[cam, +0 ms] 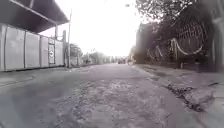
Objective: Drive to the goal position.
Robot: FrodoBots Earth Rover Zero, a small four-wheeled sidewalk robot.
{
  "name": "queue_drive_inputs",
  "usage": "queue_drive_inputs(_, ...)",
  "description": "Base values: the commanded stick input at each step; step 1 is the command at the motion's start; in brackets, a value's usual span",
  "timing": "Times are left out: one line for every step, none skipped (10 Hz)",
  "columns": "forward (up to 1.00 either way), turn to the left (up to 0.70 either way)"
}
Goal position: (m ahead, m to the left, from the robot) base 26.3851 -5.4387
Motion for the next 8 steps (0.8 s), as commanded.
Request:
queue_drive_inputs(1.00, 0.00)
queue_drive_inputs(1.00, 0.00)
queue_drive_inputs(1.00, 0.00)
queue_drive_inputs(1.00, 0.00)
queue_drive_inputs(1.00, 0.00)
queue_drive_inputs(1.00, 0.00)
queue_drive_inputs(1.00, 0.00)
queue_drive_inputs(1.00, 0.00)
